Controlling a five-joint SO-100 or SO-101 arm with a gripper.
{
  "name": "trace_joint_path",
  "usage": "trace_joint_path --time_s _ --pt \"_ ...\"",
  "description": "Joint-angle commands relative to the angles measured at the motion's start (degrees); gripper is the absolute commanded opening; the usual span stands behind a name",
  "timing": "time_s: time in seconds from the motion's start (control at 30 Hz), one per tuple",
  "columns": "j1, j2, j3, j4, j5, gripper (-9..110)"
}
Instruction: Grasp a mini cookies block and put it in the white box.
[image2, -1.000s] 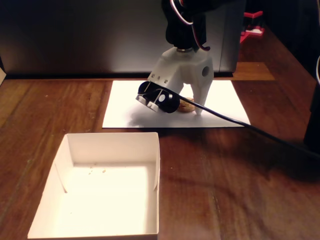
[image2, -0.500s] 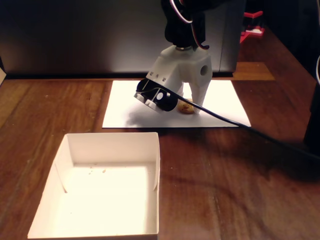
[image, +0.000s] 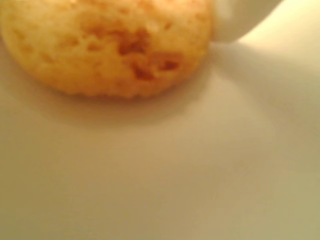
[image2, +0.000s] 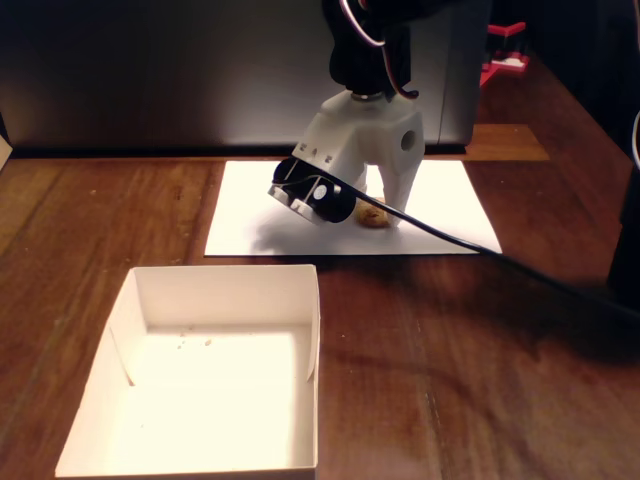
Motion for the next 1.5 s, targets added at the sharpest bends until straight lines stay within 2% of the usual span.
trace_joint_path --time_s 0.0,0.73,1.17,1.47 --pt "0.4 6.6 -4.7 -0.4 -1.1 18" --pt "0.4 17.4 -10.5 0.0 -9.1 18" --pt "-5.2 26.5 -13.7 -0.4 -16.0 18" --pt "-13.1 33.6 -13.9 -1.0 -22.8 18"
